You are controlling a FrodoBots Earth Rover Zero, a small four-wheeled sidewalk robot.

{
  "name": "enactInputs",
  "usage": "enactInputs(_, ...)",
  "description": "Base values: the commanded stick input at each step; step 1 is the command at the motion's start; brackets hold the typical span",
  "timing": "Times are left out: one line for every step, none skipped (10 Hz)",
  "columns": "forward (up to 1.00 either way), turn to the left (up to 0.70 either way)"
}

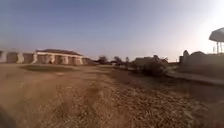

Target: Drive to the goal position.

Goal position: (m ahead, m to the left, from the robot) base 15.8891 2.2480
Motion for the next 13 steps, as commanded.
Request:
enactInputs(0.69,0.00)
enactInputs(0.69,0.16)
enactInputs(0.69,0.34)
enactInputs(0.69,0.34)
enactInputs(0.69,0.34)
enactInputs(0.69,0.04)
enactInputs(0.69,0.00)
enactInputs(0.69,0.00)
enactInputs(0.69,0.00)
enactInputs(0.69,0.00)
enactInputs(0.69,0.00)
enactInputs(0.69,0.00)
enactInputs(0.69,0.00)
